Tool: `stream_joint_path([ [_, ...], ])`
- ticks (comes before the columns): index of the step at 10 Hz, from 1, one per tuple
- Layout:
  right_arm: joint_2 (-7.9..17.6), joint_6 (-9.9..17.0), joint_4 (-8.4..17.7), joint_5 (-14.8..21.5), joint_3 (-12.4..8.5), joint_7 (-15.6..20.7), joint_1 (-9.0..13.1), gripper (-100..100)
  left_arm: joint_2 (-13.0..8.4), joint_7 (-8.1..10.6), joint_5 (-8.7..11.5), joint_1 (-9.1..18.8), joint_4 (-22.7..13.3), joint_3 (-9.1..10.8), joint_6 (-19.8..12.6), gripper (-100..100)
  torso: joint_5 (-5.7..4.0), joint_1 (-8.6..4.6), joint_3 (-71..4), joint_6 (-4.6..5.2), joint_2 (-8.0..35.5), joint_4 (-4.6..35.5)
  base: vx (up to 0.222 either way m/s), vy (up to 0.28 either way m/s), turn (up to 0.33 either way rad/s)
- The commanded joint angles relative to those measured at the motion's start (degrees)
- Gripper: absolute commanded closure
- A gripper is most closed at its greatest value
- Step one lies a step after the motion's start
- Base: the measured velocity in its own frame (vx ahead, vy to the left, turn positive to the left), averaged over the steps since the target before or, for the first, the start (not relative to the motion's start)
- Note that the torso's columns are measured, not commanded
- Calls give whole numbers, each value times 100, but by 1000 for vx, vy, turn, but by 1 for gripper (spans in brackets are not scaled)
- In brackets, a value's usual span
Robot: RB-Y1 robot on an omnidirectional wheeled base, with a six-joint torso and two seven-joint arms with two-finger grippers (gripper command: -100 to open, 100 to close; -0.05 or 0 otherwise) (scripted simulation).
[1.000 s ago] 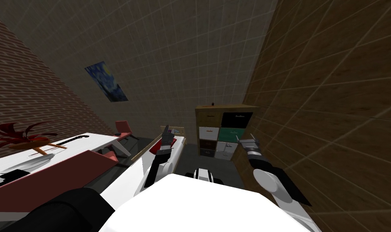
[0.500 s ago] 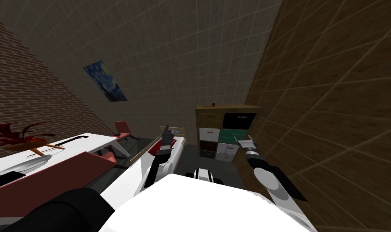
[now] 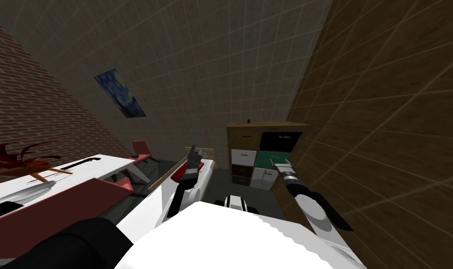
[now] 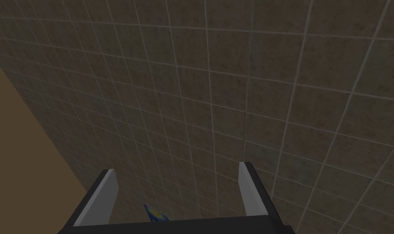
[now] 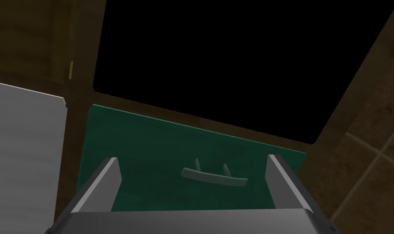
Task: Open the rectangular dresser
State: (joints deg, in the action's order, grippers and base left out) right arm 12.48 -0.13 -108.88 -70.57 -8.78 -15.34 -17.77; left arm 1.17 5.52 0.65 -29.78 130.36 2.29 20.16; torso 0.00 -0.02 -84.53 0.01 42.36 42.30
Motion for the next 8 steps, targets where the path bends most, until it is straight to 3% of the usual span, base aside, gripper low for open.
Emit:
stream_joint_path([
  [1,1,266,176,-463,-36,-104,69,-100,0,0,0,0,0,0,0,0,0,1,-3,-1,-8,-1,58,10,11],
  [2,1,266,176,-637,-36,-104,69,-100,0,0,0,0,0,0,0,0,1,4,-5,-1,-9,-2,29,8,1],
  [3,4,512,351,-808,-59,-205,127,-100,0,0,0,0,0,0,0,0,1,4,-1,0,-2,0,54,24,10],
  [5,4,512,351,-1139,-59,-205,127,-100,0,0,0,0,0,0,0,0,1,3,-6,0,-11,-3,43,8,5],
  [6,6,760,528,-1304,-78,-301,179,-100,0,0,0,0,0,0,0,0,-1,-3,-1,0,-2,0,52,8,7],
  [7,6,760,528,-1618,-78,-301,179,-100,0,0,0,0,0,0,0,0,-1,-1,-4,-1,-9,-2,55,7,4],
  [8,6,932,707,-1805,-95,-393,225,-100,0,0,0,0,0,0,0,0,1,3,-6,-1,-10,-2,69,10,3],
])
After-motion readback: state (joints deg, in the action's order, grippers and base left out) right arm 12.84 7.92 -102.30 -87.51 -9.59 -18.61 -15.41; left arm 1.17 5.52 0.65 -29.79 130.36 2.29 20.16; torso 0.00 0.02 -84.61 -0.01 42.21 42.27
